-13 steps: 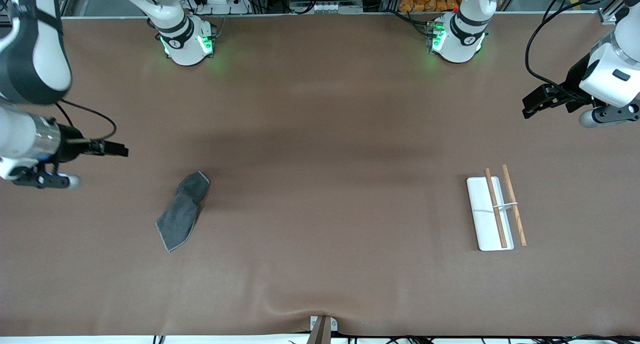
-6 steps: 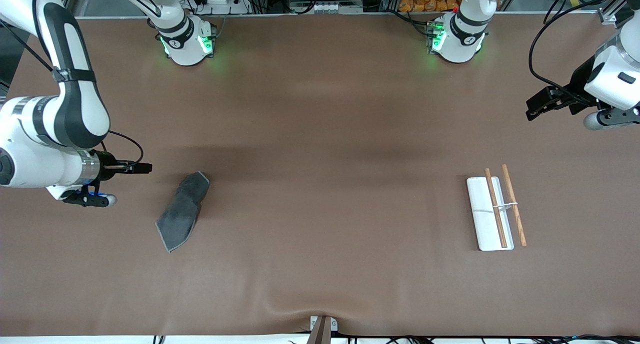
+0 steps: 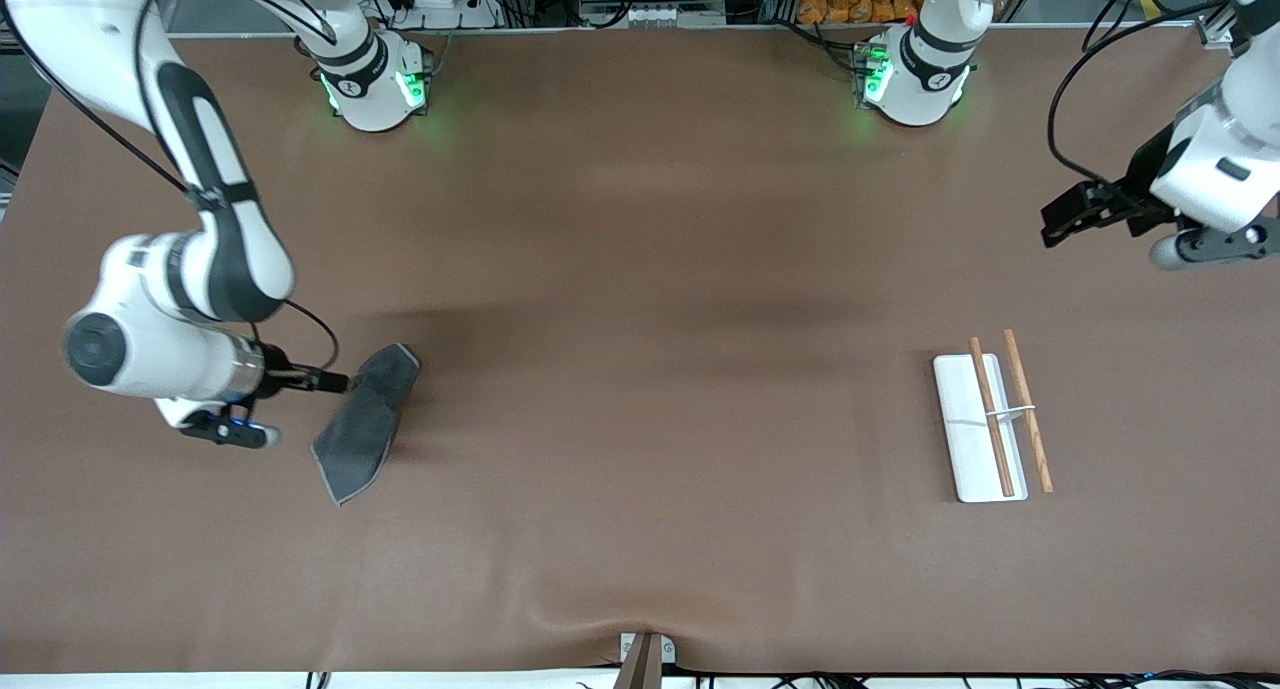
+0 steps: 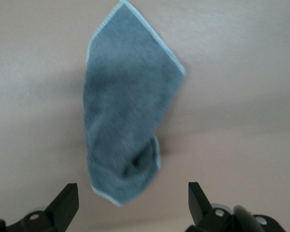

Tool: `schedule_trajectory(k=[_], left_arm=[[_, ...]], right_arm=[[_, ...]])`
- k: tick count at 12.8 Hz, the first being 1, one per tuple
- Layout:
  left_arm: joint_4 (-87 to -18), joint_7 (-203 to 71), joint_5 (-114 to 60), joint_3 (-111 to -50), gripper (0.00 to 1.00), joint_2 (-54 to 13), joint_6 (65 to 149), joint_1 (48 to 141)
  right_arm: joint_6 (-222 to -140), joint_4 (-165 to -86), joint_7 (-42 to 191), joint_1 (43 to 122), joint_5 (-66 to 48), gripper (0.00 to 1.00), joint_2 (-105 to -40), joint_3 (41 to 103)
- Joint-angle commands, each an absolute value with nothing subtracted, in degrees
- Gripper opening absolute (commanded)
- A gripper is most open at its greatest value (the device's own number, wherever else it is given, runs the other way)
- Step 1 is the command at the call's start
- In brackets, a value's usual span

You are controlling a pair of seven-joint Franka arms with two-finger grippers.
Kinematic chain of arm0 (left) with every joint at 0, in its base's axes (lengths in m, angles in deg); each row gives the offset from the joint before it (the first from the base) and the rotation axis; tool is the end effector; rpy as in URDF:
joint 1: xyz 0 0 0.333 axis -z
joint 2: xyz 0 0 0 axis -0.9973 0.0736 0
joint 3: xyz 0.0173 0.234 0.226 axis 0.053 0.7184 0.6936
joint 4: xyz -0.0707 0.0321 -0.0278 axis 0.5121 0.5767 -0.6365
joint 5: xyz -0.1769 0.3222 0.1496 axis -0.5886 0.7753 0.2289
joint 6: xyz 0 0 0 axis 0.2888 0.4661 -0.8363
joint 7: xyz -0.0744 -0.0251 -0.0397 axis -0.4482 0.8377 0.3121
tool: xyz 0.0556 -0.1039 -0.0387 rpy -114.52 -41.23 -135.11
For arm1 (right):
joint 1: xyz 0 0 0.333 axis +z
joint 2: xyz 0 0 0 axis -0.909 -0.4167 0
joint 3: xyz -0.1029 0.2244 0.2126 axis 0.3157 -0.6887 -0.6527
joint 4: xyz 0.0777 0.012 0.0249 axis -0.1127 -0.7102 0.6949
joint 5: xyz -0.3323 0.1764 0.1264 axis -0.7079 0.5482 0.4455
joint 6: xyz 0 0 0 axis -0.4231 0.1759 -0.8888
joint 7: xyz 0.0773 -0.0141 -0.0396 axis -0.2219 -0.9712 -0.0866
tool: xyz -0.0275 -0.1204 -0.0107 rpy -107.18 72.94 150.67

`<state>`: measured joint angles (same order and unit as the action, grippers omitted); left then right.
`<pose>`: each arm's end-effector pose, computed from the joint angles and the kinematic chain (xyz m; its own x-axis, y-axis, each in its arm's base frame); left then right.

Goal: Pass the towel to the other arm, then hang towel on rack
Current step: 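Reach the right gripper down to the grey towel and grasp it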

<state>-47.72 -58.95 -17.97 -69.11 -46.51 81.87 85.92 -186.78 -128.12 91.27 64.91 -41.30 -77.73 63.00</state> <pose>0.5520 -0.0689 0.5866 0.9937 0.1067 -0.0357 0.1062 -0.9942 -0.0168 0.6471 0.0368 0.2609 0.9667 -0.1960 -0.1645 -0.2080 -0.9763 -0.0595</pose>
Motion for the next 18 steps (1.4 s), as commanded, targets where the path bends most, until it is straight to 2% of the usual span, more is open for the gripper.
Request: schedule_trajectory(k=[1, 3, 6, 9, 10, 11, 12, 13, 14, 18], left_arm=[[-46.7, -58.7, -17.4, -69.8, 1.00, -44.4, 83.6, 86.2], [-47.0, -58.7, -17.4, -69.9, 1.00, -43.4, 85.2, 86.0], [-47.1, -58.7, -17.4, -70.0, 1.00, -42.0, 86.7, 86.3], [-47.3, -58.7, -17.4, -70.7, 1.00, -41.3, 86.9, 86.2], [-47.3, -58.7, -17.4, -70.7, 1.00, -41.2, 87.0, 86.1], [-47.3, -58.8, -17.3, -70.7, 1.00, -41.5, 86.9, 85.8], [-47.3, -59.4, -17.4, -70.7, 1.00, -41.6, 86.9, 85.5], [-47.2, -59.5, -17.3, -70.7, 1.00, -41.5, 87.0, 85.4], [-47.3, -59.4, -17.3, -70.7, 1.00, -41.3, 87.0, 85.4], [-47.3, -59.3, -17.3, -70.7, 1.00, -41.0, 87.4, 85.8]], right_arm=[[-190.3, -127.6, 95.4, 66.3, -40.7, 1.00, -80.3, 63.0], [-193.1, -128.1, 97.3, 67.7, -40.7, 1.00, -82.6, 63.0], [-204.9, -134.5, 98.5, 68.2, -40.7, 1.00, -83.1, 63.0], [-206.5, -135.4, 98.4, 67.9, -40.7, 1.00, -83.4, 63.1], [-206.5, -135.4, 98.4, 67.9, -40.8, 0.87, -83.5, 63.1], [-206.5, -135.6, 98.4, 67.9, -40.8, 0.45, -83.5, 63.1], [-206.5, -135.7, 98.5, 67.7, -40.8, 0.18, -83.4, 63.1], [-206.3, -135.7, 98.6, 67.5, -40.7, 0.08, -83.4, 63.1], [-206.0, -135.7, 98.6, 67.4, -40.7, 0.03, -83.2, 63.1], [-203.5, -135.0, 103.4, 68.1, -40.6, 0.02, -79.9, 62.6]])
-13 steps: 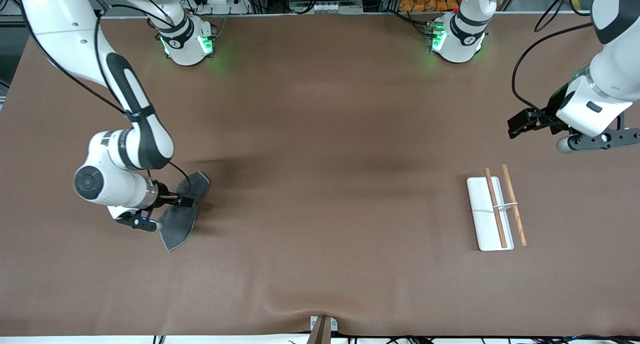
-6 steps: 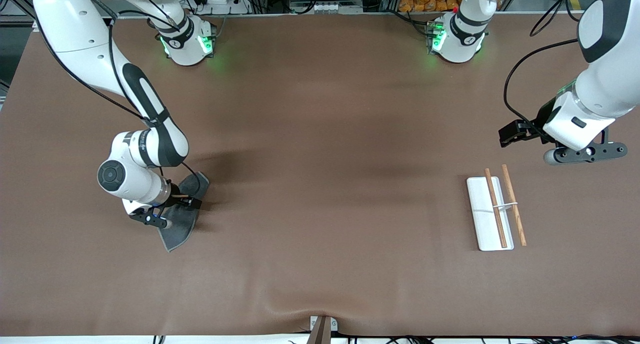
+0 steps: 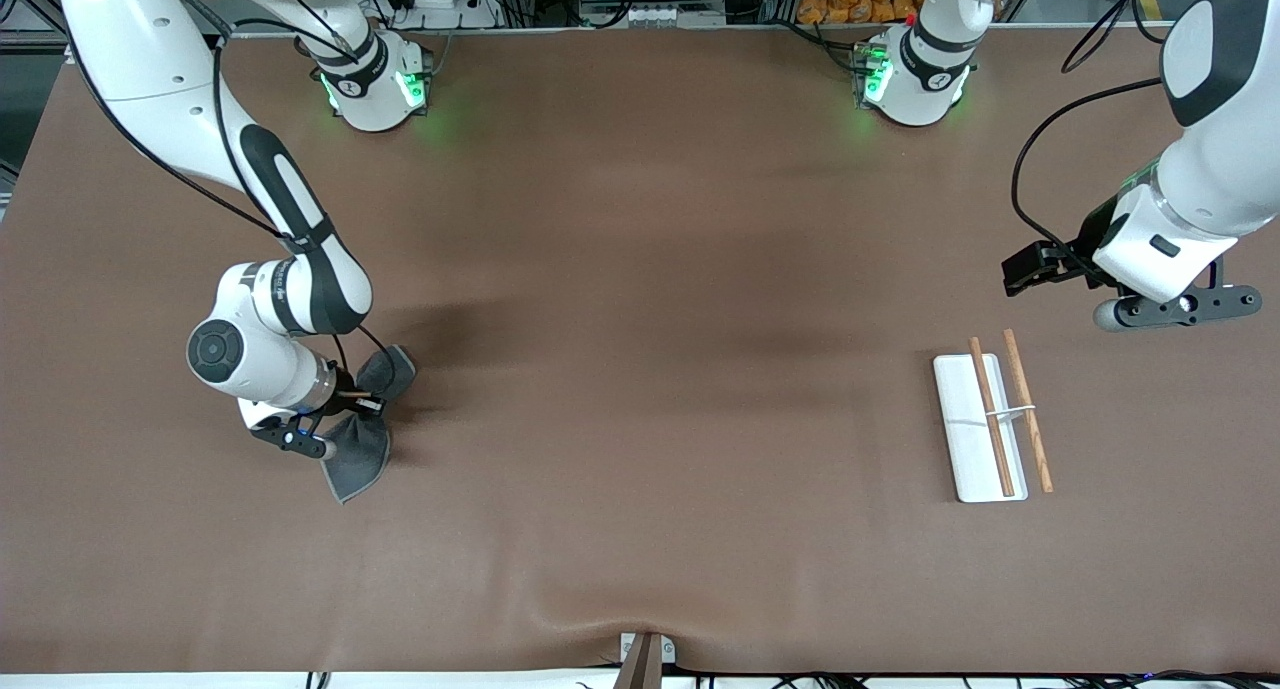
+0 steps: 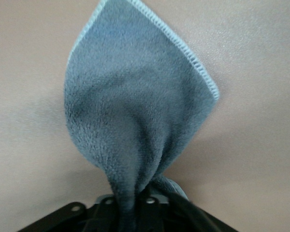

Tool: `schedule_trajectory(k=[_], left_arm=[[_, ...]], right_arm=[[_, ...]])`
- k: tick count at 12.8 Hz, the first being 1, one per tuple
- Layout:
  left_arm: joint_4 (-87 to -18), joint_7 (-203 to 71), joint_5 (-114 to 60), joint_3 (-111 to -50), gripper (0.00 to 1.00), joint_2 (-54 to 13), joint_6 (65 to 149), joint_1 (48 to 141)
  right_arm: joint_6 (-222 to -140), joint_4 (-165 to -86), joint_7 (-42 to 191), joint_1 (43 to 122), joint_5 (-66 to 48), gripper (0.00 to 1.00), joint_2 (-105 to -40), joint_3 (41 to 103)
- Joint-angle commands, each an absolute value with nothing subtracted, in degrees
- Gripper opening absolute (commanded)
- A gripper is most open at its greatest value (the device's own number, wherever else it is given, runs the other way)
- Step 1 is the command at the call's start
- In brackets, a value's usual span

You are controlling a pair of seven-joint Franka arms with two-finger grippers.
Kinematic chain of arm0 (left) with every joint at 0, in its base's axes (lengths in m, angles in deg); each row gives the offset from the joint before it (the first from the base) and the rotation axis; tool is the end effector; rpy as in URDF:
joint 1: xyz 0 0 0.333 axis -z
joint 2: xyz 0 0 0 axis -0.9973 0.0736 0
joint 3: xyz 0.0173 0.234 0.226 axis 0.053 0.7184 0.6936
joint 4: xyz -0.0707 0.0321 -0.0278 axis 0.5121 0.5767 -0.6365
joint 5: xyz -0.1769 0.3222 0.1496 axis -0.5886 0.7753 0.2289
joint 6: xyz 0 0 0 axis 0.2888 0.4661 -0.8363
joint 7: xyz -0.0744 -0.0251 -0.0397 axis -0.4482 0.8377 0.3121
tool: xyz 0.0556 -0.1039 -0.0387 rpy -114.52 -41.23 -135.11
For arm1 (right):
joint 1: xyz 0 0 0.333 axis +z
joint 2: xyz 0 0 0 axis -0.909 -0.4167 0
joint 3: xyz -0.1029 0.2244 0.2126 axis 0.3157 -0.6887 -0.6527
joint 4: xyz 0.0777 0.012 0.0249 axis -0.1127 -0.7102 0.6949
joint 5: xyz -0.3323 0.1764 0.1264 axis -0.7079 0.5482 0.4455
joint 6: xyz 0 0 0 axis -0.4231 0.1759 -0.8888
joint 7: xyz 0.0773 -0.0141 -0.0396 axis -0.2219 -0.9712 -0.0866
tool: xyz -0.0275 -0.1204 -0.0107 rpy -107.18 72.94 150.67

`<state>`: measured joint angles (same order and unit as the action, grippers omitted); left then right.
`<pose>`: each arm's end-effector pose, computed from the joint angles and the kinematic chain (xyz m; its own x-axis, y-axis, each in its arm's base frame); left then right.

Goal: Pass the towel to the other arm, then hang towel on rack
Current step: 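Lift the towel with the right gripper while the left gripper approaches it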

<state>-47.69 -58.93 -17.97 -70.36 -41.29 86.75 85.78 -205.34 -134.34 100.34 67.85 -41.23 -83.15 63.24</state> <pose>0.5824 -0.0812 0.5422 0.9953 0.0872 -0.0430 0.0870 -0.9962 -0.0051 0.6386 0.0641 0.1802 0.9429 -0.3280 -0.0576 -0.3315 -0.9411 -0.0674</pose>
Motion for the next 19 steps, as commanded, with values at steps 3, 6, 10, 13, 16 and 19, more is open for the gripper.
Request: schedule_trajectory(k=[3, 6, 10, 13, 16, 19], left_arm=[[-47.2, -55.1, -17.6, -71.1, 1.00, -39.5, 88.6, 87.3], [-47.4, -52.4, -17.6, -71.3, 1.00, -38.3, 90.6, 89.0], [-47.1, -42.4, -17.1, -71.3, 1.00, -35.7, 92.9, 93.7], [-46.7, -32.2, -17.9, -71.7, 1.00, -33.3, 96.5, 96.8], [-46.4, -17.6, -18.0, -71.7, 1.00, -31.9, 98.8, 101.4], [-43.3, -6.9, -21.7, -71.7, 1.00, -30.2, 99.0, 101.9]], right_arm=[[-202.7, -132.1, 110.2, 68.1, -36.5, 0.02, -78.8, 57.1], [-202.6, -127.6, 117.8, 68.1, -31.1, 0.02, -78.9, 51.5], [-202.7, -121.4, 131.3, 71.2, -26.6, 0.02, -79.3, 45.9], [-203.4, -116.4, 141.5, 78.6, -26.8, 0.02, -80.6, 46.0], [-207.1, -113.6, 148.9, 84.2, -26.9, 0.02, -81.9, 46.0], [-212.8, -111.8, 153.7, 87.6, -26.9, 0.02, -83.3, 46.0]])
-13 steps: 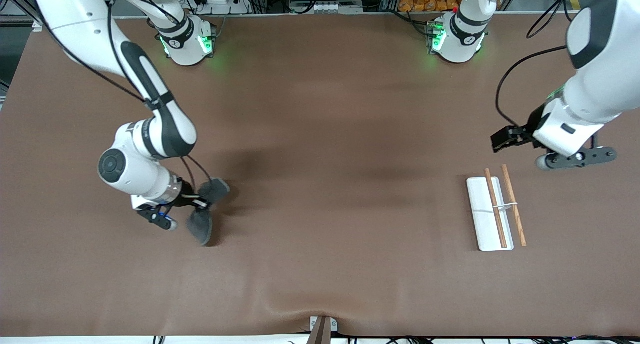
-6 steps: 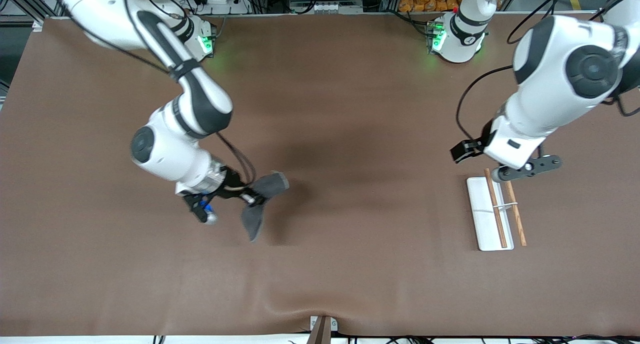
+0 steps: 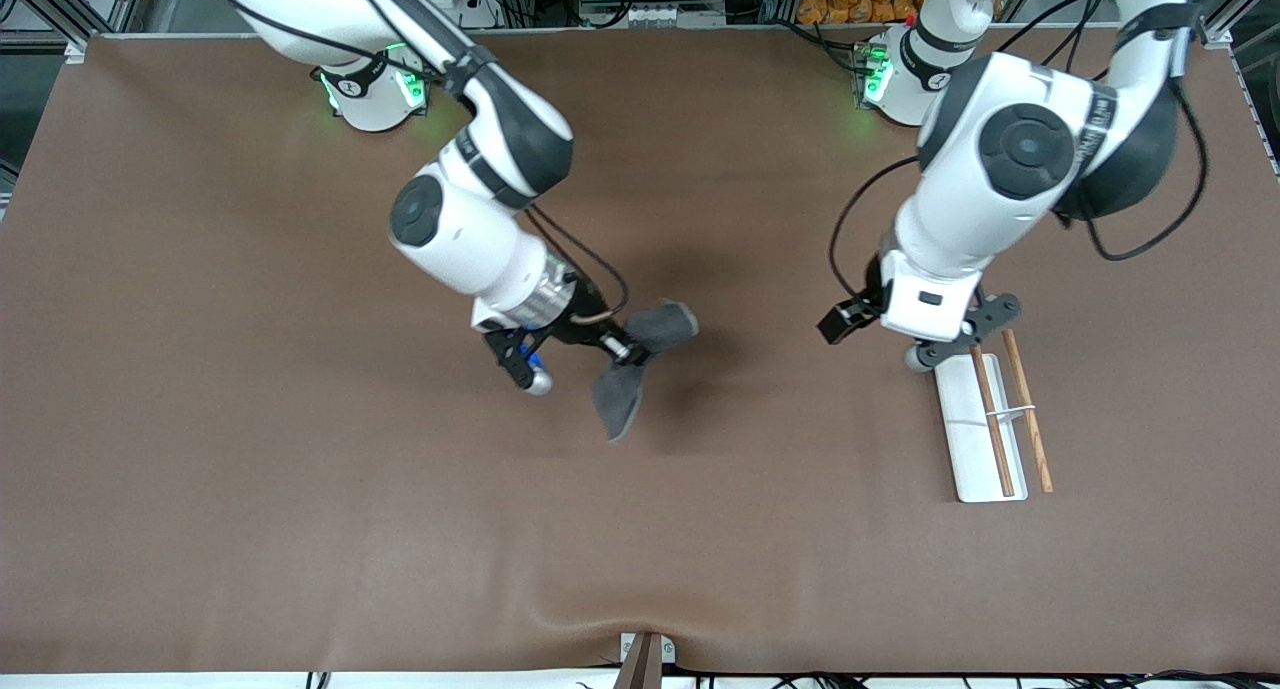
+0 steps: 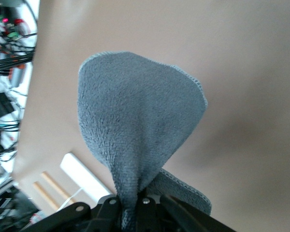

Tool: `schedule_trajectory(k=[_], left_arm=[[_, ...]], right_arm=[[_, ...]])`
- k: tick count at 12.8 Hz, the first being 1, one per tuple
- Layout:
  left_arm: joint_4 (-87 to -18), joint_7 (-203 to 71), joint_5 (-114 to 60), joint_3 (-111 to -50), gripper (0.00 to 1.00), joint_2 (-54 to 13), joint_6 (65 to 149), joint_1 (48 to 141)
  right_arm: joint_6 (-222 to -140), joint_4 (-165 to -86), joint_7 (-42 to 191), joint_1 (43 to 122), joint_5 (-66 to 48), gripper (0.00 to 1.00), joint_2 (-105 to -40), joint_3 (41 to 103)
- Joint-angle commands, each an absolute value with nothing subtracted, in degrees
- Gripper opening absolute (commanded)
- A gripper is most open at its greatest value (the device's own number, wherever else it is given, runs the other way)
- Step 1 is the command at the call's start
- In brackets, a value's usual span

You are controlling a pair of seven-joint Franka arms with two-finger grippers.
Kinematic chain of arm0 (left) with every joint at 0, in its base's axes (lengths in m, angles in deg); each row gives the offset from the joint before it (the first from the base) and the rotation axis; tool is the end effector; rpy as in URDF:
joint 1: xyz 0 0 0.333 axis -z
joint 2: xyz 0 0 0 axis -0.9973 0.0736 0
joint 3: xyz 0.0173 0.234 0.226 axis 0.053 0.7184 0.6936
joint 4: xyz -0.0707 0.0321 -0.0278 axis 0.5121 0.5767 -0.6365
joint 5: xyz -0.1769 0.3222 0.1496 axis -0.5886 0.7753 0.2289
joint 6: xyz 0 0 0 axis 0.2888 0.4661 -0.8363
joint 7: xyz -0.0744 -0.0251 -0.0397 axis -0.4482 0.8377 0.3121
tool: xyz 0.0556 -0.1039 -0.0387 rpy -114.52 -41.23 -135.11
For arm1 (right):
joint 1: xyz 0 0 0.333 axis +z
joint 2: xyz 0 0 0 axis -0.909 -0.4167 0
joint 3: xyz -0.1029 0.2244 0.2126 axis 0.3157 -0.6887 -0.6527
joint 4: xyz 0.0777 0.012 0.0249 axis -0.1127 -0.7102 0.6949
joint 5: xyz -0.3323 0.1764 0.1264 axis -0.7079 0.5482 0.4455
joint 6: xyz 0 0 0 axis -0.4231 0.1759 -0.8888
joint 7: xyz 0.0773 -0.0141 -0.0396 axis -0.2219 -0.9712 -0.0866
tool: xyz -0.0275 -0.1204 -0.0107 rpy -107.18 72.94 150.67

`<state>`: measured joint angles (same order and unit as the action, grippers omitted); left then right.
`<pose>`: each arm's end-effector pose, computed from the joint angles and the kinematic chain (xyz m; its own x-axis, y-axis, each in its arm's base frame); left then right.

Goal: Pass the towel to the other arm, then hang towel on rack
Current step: 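Lift the towel with the right gripper while the left gripper approaches it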

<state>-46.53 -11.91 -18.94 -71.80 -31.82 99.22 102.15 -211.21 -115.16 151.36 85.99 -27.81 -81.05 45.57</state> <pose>0.5838 -0.2769 0.4704 0.8216 0.5693 -0.0285 0.5700 -0.8200 0.0530 0.5936 0.4593 0.3910 0.6891 -0.6540 -0.3121 -0.7069 -0.5118 -0.4882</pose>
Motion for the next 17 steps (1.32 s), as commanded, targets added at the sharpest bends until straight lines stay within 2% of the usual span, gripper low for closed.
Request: schedule_trajectory(k=[1, 4, 9, 11, 12, 13, 16, 17], left_arm=[[-43.4, -3.7, -23.3, -71.7, 1.00, -29.8, 99.4, 101.9], [-43.3, 6.9, -24.5, -71.7, 1.00, -29.8, 101.3, 103.0], [-43.0, 26.3, -25.4, -71.6, 1.00, -26.1, 110.8, 108.3], [-43.0, 30.3, -25.4, -71.7, 1.00, -25.5, 111.7, 108.5], [-43.0, 32.0, -25.4, -71.7, 0.98, -25.5, 111.7, 108.8], [-43.0, 33.1, -25.4, -71.7, 0.90, -25.6, 111.8, 109.0], [-43.0, 33.6, -25.4, -71.7, 0.62, -25.7, 111.7, 109.2], [-43.0, 33.7, -25.5, -71.7, 0.61, -25.8, 111.7, 109.3]], right_arm=[[-213.1, -111.1, 154.7, 88.2, -26.9, 0.02, -83.7, 46.1], [-213.2, -110.2, 155.1, 88.7, -26.9, 0.02, -84.4, 46.1], [-214.9, -109.2, 158.6, 89.8, -27.2, 0.02, -84.6, 46.2], [-215.1, -109.1, 158.8, 90.0, -27.1, 0.02, -84.8, 46.2], [-215.9, -108.8, 159.5, 90.2, -27.1, 0.02, -85.0, 46.2], [-216.4, -108.7, 159.9, 90.5, -27.2, 0.02, -85.4, 46.2], [-216.5, -108.7, 159.9, 90.8, -27.4, 0.02, -85.6, 46.3], [-216.4, -108.7, 159.9, 90.8, -27.4, 0.02, -85.6, 46.3]])
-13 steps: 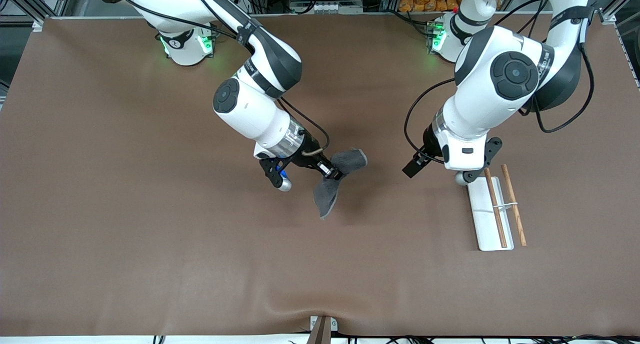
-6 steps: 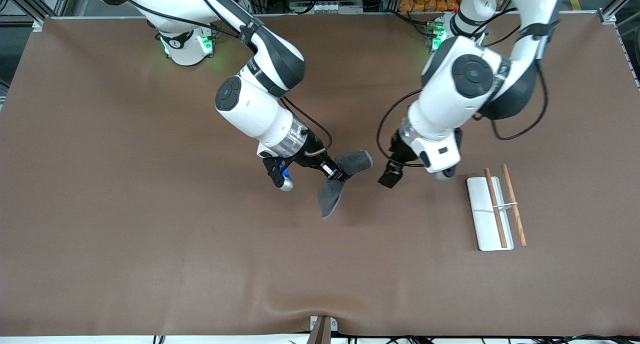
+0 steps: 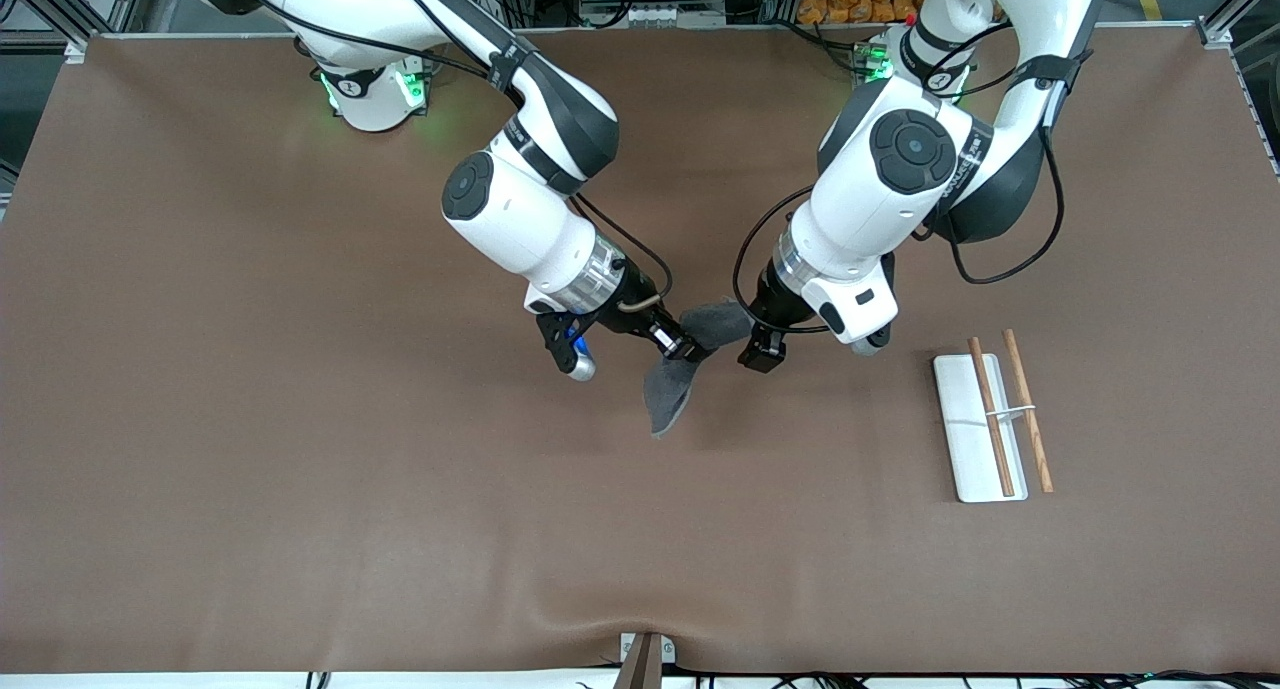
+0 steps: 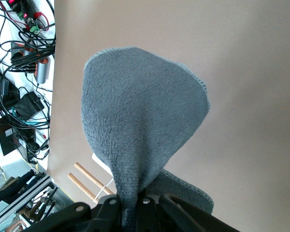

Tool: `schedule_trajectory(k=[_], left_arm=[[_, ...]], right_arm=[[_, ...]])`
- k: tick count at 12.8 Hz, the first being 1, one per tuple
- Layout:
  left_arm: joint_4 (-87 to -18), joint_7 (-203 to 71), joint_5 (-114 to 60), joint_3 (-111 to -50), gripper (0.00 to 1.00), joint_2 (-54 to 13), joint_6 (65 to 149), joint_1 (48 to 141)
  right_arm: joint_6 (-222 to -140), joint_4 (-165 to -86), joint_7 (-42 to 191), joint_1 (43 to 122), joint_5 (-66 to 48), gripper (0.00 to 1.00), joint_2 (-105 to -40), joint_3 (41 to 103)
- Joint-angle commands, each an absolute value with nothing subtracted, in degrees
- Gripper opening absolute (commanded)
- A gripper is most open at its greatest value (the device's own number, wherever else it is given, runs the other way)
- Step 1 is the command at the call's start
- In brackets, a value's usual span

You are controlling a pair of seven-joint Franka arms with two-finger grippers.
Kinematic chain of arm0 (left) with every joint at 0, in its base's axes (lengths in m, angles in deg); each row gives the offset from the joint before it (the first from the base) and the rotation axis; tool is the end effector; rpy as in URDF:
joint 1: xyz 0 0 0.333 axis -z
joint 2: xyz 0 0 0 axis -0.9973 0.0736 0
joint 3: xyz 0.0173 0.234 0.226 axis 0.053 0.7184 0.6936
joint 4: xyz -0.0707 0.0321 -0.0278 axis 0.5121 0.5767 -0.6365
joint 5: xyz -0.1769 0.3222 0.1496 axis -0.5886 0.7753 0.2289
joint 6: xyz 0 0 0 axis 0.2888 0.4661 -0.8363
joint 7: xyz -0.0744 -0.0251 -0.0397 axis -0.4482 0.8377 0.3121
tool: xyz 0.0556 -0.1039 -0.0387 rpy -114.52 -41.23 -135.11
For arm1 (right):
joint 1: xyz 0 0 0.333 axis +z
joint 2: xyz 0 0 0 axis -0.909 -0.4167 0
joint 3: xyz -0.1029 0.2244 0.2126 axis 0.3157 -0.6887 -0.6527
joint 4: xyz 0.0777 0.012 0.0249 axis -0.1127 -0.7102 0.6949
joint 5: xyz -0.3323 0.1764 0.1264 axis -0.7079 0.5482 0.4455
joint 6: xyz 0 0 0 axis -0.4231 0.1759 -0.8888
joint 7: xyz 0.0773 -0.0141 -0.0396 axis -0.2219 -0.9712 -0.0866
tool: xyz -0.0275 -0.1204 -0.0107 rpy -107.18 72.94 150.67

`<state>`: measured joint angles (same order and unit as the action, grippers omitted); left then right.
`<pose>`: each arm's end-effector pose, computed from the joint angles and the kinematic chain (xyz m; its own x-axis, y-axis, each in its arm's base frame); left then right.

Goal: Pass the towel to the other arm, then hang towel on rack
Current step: 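Grasp the towel with the left gripper beside the right gripper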

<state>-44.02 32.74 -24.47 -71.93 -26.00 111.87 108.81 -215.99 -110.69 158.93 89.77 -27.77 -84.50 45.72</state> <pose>0.5843 -0.3688 0.4480 0.2552 0.9457 -0.2012 0.9629 -0.2297 0.1416 0.5894 0.4996 0.3965 0.6220 -0.6860 -0.3776 -0.7553 -0.3984 -0.5204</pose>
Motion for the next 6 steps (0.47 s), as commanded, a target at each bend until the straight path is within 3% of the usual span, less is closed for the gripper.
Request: schedule_trajectory(k=[1, 2, 3, 5, 6], left_arm=[[-43.0, 33.7, -25.3, -71.7, 0.61, -25.8, 111.8, 109.3], [-43.1, 33.7, -25.3, -71.7, 0.58, -25.8, 111.7, 109.3], [-43.1, 33.6, -25.2, -71.7, 0.47, -25.7, 111.7, 109.3], [-43.1, 33.5, -24.8, -71.7, 0.08, -25.4, 111.8, 110.1], [-43.1, 33.0, -24.8, -71.7, 0.00, -25.4, 111.8, 110.1]], right_arm=[[-216.5, -108.7, 159.9, 90.8, -27.4, 0.02, -85.6, 46.3], [-216.5, -108.7, 159.9, 90.9, -27.5, 0.02, -85.6, 46.3], [-216.5, -108.7, 159.9, 90.9, -27.5, 0.02, -85.6, 46.3], [-216.4, -108.7, 159.9, 90.9, -27.5, 0.02, -85.8, 46.3], [-216.5, -108.7, 159.9, 90.9, -27.5, 0.02, -85.9, 46.3]])
